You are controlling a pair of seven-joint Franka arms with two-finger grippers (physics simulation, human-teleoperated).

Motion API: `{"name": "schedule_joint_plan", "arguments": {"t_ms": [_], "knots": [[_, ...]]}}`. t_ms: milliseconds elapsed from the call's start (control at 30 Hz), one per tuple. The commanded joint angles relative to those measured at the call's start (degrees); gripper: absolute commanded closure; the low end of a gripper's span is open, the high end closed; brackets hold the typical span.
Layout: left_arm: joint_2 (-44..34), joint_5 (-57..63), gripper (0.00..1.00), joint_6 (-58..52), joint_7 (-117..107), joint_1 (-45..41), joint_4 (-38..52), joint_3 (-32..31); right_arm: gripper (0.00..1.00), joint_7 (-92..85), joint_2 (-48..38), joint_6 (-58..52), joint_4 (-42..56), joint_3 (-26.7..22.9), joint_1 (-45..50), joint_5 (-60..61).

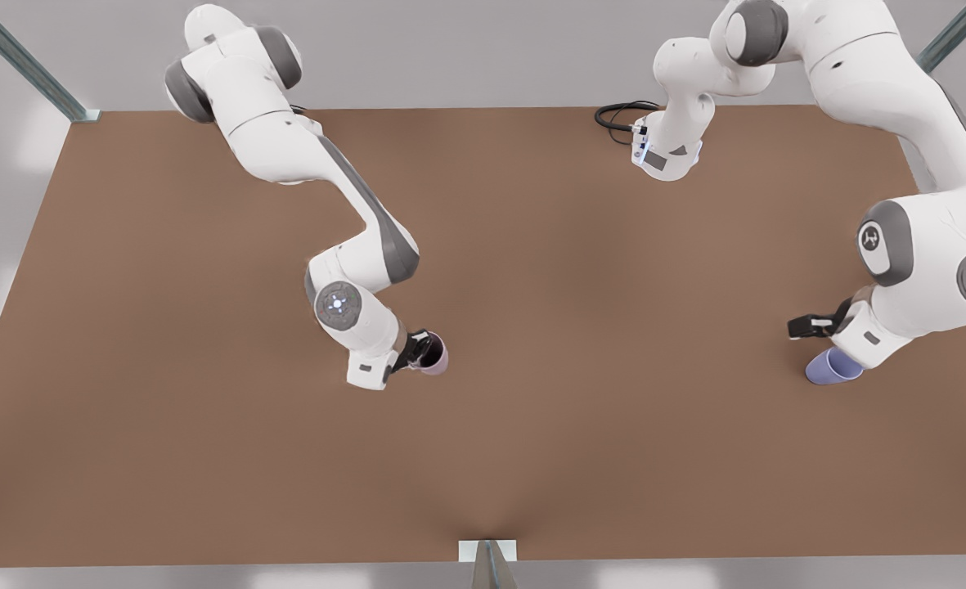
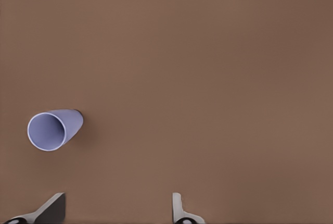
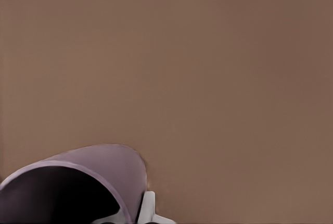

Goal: Stack the cups, with the pink cup at the bottom and the purple cup at the top

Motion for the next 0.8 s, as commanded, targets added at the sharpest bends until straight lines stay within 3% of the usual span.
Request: {"name": "schedule_joint_plan", "arguments": {"t_ms": [0, 133, 200, 500, 567, 767], "knots": [[1.50, -3.56, 0.00, 4.34, 16.48, 1.15, -0.04, 1.55, 0.79, 54.07, 5.94, -3.36, 8.06, -1.08, 3.16, -0.64], [7.30, -8.48, 0.00, 9.61, 30.45, 8.18, -0.04, 1.64, 0.79, 62.42, 19.83, -0.99, 25.03, -4.33, 7.21, -0.73], [9.15, -8.57, 0.00, 11.72, 33.97, 10.20, -0.04, 1.64, 0.79, 62.60, 21.95, 0.51, 25.30, -6.44, 8.70, -0.73], [16.54, -10.24, 0.00, 18.75, 44.87, 17.50, -0.04, 1.64, 0.79, 62.42, 22.21, 1.83, 24.95, -7.05, 8.96, -0.73], [17.50, -10.24, 0.00, 19.37, 45.67, 18.03, -0.04, 1.64, 0.26, 62.51, 22.21, 1.83, 24.68, -7.32, 9.14, -0.73], [19.70, -10.24, 0.00, 20.87, 46.37, 19.34, -0.04, 1.64, 0.26, 62.60, 22.21, 2.62, 24.42, -7.67, 9.31, -0.46]]}}
